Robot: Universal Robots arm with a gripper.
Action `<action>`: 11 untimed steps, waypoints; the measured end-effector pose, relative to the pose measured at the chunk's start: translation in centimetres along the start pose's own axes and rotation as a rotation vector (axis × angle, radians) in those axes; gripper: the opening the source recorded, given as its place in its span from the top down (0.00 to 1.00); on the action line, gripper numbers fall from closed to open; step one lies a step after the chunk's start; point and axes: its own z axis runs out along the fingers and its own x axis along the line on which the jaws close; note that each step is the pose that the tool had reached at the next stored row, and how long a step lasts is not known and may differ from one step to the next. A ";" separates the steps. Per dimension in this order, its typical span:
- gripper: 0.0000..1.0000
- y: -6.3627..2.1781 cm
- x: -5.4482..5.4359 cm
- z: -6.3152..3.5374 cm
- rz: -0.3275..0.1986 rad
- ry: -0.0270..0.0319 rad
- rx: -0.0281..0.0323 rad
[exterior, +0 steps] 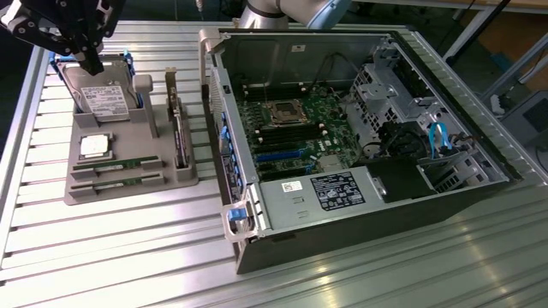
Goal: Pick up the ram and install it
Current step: 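Pick up the ram and move it above insertion slot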
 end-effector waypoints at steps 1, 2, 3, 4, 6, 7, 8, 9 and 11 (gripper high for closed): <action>0.90 0.00 0.0 0.01 -0.020 0.0008 0.0002; 0.90 0.00 0.0 0.02 -0.038 0.0016 0.0003; 0.90 0.00 0.0 0.03 -0.058 0.0023 0.0005; 0.90 0.00 0.0 0.05 -0.079 0.0031 0.0007; 0.90 0.00 0.0 0.07 -0.115 0.0045 0.0010; 0.90 0.00 0.0 0.08 -0.136 0.0053 0.0011; 0.90 0.00 0.0 0.10 -0.160 0.0063 0.0014; 0.90 0.00 0.0 0.11 -0.180 0.0070 0.0015; 0.90 0.00 0.0 0.13 -0.217 0.0085 0.0018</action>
